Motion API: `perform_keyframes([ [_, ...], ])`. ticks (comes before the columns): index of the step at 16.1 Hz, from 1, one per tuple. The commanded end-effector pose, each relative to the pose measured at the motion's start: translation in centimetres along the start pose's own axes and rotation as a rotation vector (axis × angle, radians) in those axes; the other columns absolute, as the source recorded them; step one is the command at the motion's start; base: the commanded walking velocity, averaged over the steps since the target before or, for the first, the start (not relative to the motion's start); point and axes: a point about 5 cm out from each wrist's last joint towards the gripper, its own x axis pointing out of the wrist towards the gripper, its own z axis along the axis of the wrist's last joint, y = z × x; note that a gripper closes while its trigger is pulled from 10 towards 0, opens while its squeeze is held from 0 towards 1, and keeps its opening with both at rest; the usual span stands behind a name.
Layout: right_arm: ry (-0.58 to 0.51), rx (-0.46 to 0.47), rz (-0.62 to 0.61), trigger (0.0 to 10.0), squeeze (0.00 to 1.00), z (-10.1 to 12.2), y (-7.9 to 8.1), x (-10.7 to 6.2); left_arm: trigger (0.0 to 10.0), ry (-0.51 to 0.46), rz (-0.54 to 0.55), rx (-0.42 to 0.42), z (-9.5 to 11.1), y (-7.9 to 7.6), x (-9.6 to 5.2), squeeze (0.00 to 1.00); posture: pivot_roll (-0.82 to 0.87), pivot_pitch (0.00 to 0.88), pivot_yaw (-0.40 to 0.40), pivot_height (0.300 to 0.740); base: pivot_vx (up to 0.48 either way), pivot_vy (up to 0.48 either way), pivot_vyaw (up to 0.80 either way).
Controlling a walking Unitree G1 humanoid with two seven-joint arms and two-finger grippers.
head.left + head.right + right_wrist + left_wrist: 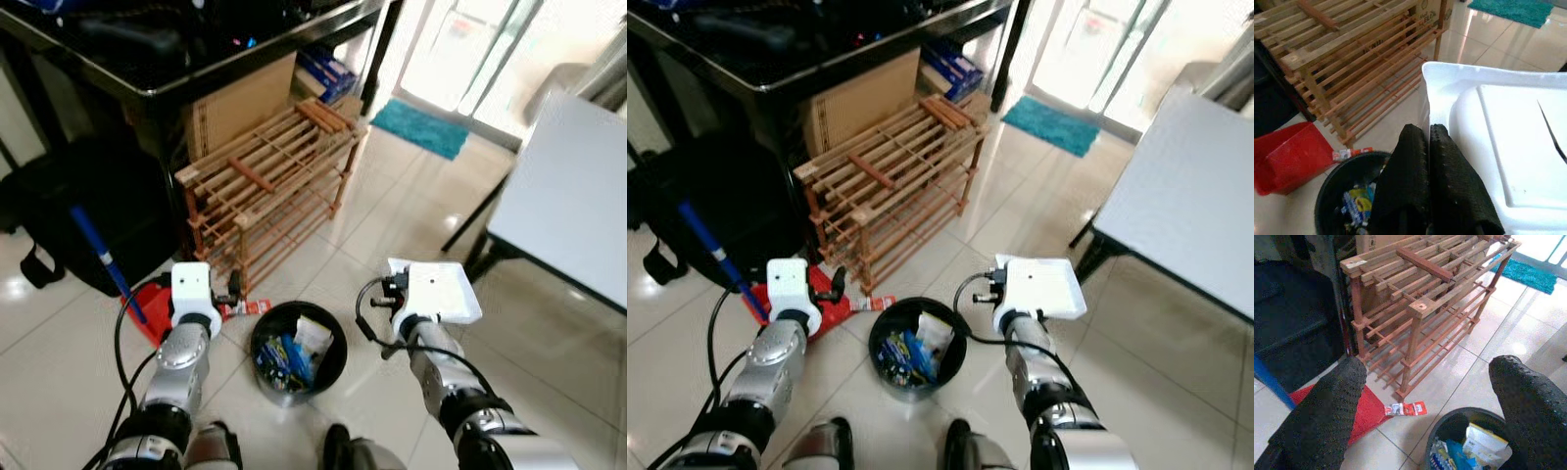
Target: Picking trash to rubbish bin
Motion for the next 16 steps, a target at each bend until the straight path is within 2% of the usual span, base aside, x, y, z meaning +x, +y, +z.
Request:
perform_keyframes([
  [1, -0.001, -0.010, -0.004, 10.0, 0.00, 0.22, -0.39, 0.02, 10.0, 0.017, -0.011, -0.009, -0.70, -0.43, -0.32, 0.00, -0.01, 0.123, -0.119, 0.740, -0.289, 0.000, 0.00],
  [5, 0.009, -0.013, 0.009, 10.0, 0.00, 0.08, -0.30, 0.00, 10.0, 0.022, 0.005, -0.009, -0.87, -0.20, -0.42, 0.00, -0.02, 0.122, -0.122, 0.740, -0.262, 0.000, 0.00],
  [12, 0.006, -0.027, 0.044, 10.0, 0.00, 0.05, -0.07, -0.05, 10.0, 0.021, 0.011, -0.001, -0.78, -0.11, -0.31, 0.00, -0.01, 0.120, -0.122, 0.740, 0.000, 0.000, 0.00],
  [16, 0.009, -0.028, 0.063, 10.0, 0.00, 0.02, 0.10, -0.05, 10.0, 0.025, 0.014, 0.006, -0.95, 0.21, -0.44, 0.00, -0.01, 0.125, -0.126, 0.740, 0.000, 0.000, 0.80],
])
